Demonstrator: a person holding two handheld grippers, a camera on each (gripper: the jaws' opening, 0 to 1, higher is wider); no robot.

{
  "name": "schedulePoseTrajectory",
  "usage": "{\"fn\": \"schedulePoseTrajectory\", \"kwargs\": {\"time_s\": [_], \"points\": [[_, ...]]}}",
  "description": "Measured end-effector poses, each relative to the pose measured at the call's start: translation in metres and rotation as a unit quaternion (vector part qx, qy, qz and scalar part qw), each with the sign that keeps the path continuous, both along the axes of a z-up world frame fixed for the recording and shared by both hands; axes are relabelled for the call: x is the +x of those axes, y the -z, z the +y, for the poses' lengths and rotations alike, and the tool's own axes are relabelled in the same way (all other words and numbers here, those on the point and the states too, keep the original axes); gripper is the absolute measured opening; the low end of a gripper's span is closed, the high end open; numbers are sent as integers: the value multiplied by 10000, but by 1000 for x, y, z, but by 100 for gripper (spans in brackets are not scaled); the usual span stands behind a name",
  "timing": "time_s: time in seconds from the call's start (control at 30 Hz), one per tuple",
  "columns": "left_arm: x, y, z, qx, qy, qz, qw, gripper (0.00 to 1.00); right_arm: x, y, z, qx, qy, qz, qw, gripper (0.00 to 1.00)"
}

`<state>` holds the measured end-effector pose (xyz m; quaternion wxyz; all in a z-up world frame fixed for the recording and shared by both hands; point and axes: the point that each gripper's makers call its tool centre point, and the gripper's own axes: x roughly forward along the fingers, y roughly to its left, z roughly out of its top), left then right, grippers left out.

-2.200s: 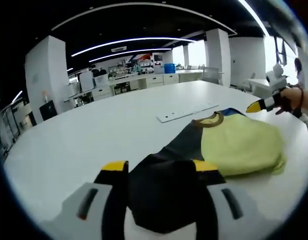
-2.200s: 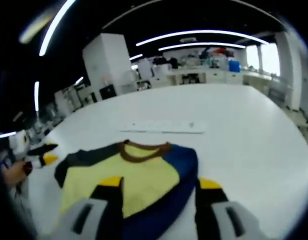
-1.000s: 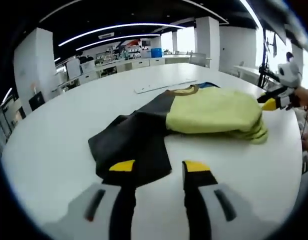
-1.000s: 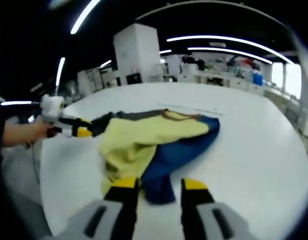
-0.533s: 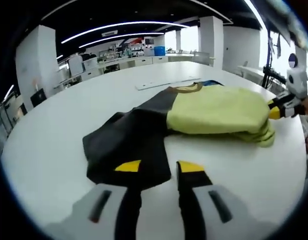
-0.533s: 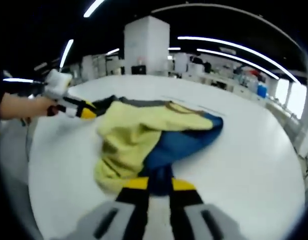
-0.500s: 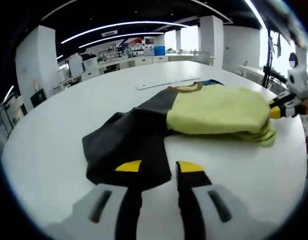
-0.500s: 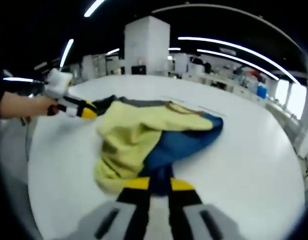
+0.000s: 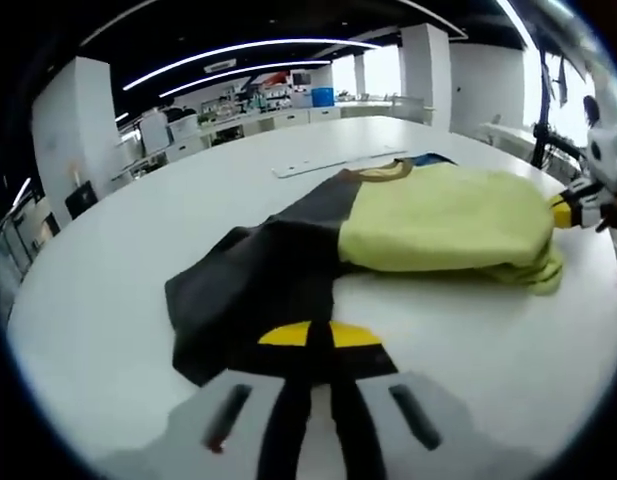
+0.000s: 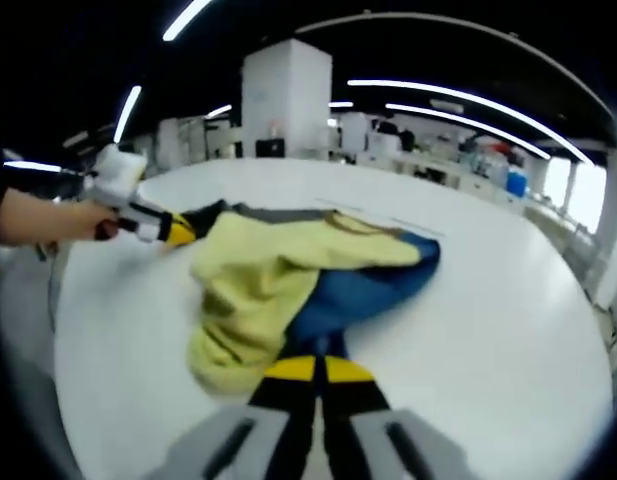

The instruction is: Fold the garment on the visible template until the final outline fits inside the template.

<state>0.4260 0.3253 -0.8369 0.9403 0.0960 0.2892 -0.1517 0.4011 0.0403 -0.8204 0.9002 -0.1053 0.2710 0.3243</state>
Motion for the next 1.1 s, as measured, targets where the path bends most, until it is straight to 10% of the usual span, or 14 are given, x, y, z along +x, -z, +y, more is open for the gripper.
{"fn": "schedulePoseTrajectory", "kwargs": {"time_s": [0.63,1.1], "points": [[-32,-53,22,280,162,-409,9986,0,15,-47,-19,154,297,-394,9987,0],[-53,-46,58,655,-123,-205,9976,0,27,-70,-49,24,646,-368,9972,0]]}}
